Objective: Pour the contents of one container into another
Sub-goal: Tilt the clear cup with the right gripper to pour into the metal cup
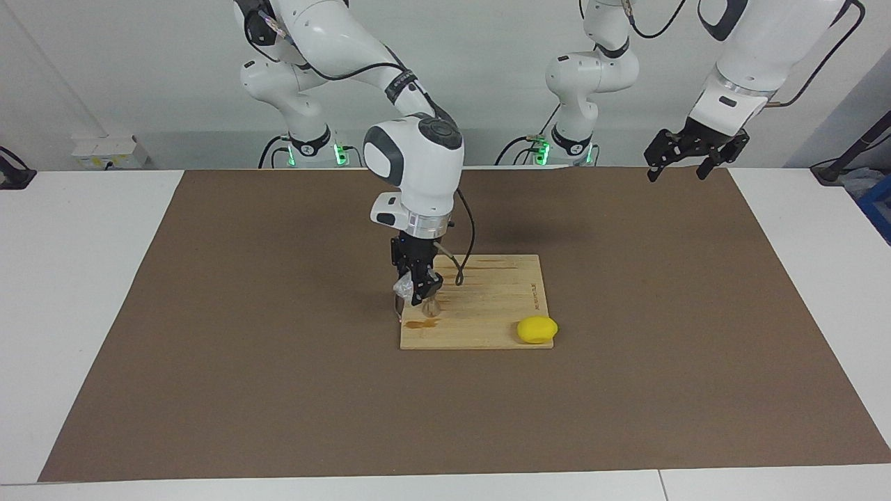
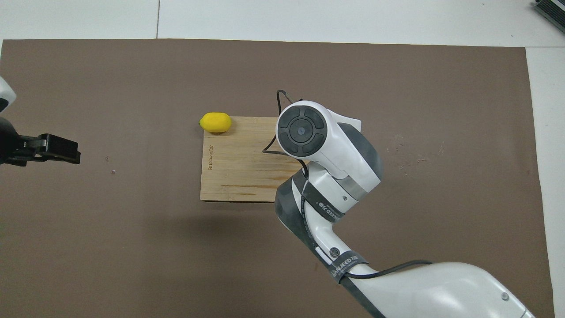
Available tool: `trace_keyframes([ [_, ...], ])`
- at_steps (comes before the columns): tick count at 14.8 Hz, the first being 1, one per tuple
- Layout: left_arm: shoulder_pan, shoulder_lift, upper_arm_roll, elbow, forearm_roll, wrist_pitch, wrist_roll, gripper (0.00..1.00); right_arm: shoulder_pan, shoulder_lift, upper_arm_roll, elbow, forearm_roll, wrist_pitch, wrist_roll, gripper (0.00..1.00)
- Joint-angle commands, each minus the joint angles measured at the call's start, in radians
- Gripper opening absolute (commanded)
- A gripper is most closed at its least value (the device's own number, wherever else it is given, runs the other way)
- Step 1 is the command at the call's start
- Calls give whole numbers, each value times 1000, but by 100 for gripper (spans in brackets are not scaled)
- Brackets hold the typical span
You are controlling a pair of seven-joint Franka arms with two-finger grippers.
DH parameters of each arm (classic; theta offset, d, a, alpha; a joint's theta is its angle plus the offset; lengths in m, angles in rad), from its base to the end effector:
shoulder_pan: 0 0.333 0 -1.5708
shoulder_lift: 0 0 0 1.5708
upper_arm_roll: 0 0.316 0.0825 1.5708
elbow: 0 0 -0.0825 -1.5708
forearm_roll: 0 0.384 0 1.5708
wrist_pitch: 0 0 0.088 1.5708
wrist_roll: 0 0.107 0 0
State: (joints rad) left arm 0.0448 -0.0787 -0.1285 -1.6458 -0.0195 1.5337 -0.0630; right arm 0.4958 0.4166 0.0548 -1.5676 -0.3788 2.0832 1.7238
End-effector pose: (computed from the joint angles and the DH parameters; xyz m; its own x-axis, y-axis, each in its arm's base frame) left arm 0.5234 -0.0488 0.6282 0.9992 -0.0206 -0.0346 -0.0204 -0.9998 0.0073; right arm 0.5983 0.3396 0.4153 0.4923 -0.8159 0.3034 -0.8299 -0.5451 -0.1192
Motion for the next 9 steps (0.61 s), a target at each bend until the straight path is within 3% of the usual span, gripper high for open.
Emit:
trace_keyframes([
  [1,14,-16,-5,-12,-11,-10,15,100,4,-4,2,-2,-32,-2,23,0],
  [9,14,-18,-5,-12,-11,-10,15,100,-2,-1,3,12,-8,0,26,0],
])
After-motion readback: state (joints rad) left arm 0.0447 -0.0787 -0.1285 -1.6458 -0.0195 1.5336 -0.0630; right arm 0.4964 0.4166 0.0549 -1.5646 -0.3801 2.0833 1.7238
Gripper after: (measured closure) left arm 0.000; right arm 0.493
